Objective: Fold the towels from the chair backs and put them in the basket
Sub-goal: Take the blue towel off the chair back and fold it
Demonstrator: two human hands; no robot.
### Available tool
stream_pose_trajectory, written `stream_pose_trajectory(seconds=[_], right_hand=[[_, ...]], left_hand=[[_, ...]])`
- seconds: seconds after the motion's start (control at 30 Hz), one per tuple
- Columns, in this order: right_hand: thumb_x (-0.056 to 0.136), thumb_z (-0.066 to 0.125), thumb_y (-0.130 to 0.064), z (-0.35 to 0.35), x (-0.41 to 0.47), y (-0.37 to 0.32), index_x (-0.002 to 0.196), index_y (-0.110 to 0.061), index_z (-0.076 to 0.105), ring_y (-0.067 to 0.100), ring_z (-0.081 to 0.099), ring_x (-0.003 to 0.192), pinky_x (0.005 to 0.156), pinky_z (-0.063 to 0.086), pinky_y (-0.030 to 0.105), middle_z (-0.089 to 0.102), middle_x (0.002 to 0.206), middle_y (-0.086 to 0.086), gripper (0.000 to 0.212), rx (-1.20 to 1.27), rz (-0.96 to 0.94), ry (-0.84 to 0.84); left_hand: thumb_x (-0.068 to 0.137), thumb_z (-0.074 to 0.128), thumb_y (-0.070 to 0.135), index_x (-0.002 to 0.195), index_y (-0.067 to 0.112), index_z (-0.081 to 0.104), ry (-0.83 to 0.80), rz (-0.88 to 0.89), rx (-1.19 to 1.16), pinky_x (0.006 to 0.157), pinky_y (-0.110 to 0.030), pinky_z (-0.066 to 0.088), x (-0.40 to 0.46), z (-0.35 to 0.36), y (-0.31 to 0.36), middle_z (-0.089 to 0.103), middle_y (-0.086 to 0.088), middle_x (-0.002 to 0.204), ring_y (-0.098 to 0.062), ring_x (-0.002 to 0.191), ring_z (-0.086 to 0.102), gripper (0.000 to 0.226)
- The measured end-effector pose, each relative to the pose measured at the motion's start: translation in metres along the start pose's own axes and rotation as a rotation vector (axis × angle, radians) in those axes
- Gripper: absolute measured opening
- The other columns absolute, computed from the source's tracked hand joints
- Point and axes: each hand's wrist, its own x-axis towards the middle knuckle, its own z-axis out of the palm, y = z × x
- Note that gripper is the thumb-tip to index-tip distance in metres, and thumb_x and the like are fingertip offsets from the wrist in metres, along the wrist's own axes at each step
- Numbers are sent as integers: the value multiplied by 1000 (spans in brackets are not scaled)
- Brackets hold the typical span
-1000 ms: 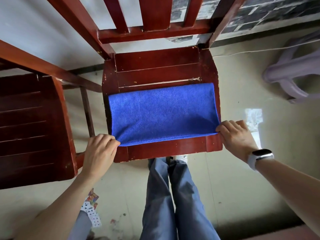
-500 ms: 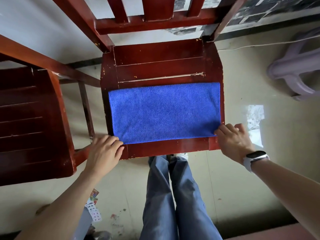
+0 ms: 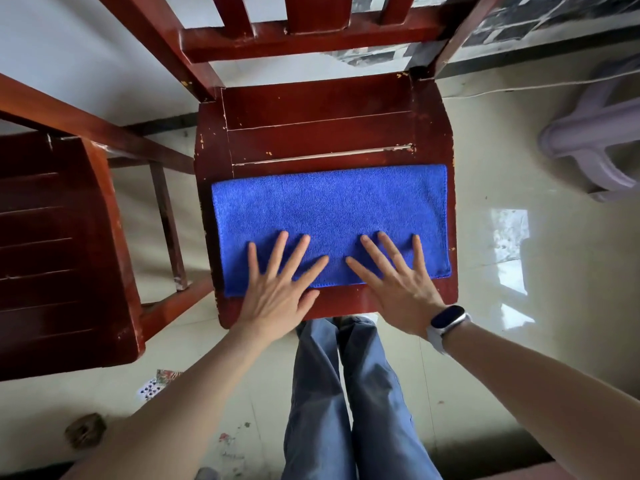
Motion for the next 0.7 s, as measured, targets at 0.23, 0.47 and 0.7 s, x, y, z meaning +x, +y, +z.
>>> stream_pose_trajectory(seconds=[0.23,0.47,0.7], right_hand=[[88,36,-34,7,-40,36,135,-33,43,30,41,131,100,34,63,42,144,4,47,-64,-56,-87],[83,41,-21,-12,-48,54,101,-10,70,34,61,108,98,34,64,65,117,13,37,66,30,64],[85,41,-26,-14,61,4,134,-23,45,34,43,129,102,20,69,45,140,17,49,137,200,189]], left_hand=[[86,35,50,139,37,30,-39,57,53,104,-66,20,-37,21,-42,32,-7,149,-37,136,28,55],[86,44,25,111,14,65,120,31,-74,104,-53,31,-40,-5,-51,61,-13,121,-32,117,54,35],[86,43,30,134,20,45,234,-186,-75,105,-63,21,49,-20,-15,40,-15,144,-39,133,35,49]])
